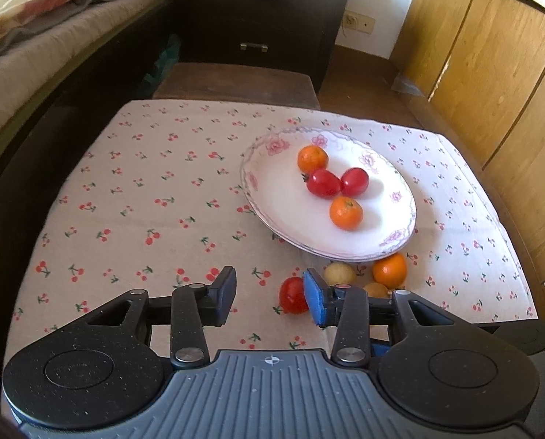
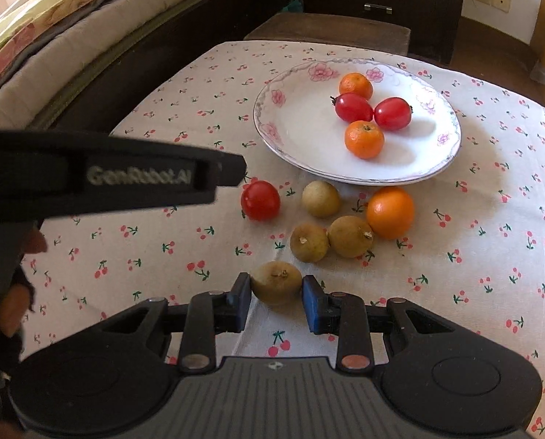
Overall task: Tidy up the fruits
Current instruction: 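Close the right tool on a brown kiwi while the left tool reaches a red tomato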
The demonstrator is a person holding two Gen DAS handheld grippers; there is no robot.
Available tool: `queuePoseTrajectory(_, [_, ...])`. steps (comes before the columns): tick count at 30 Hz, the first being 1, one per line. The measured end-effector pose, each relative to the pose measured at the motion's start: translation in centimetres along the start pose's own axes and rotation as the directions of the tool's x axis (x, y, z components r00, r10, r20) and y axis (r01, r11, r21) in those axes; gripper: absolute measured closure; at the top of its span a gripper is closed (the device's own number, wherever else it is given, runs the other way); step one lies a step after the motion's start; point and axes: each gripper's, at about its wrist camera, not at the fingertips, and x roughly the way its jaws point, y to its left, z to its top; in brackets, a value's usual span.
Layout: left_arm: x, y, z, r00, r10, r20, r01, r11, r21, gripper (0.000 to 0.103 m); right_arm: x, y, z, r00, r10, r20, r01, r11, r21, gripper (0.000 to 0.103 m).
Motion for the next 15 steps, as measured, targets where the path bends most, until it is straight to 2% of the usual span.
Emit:
queuePoseTrajectory(8, [2.2, -0.8, -0.5, 0.998, 0.011, -0.055, -0.01, 1.0, 0.022, 0.054, -2.0, -2.1, -0.9, 1.0, -0.002, 0.021, 0.001, 0.999, 0.043, 0.071])
queuePoseTrajectory(9, [2.5, -0.7, -0.6, 0.998, 0.015, -0.061, -0.014, 1.0, 0.02, 0.052, -2.2, -2.4, -1.1, 1.0, -0.003, 0.022, 0.001, 0.999, 0.049, 0.071])
queuePoseTrajectory(10, [2.8, -0.7, -0.6, 0.998, 0.004, -0.062, -0.003, 1.0, 0.009, 0.05, -2.3, -2.7, -1.2, 1.0, -0.002, 0.021, 0.001, 0.999, 0.053, 0.071])
queuePoseTrajectory(15, [3.7, -1.3, -0.4, 0.997, -0.02, -0.075, 0.019, 1.0, -0.007, 0.052, -2.6, -3.6, -1.5, 1.0, -0.002, 0.021, 0.0, 0.997, 0.073, 0.071])
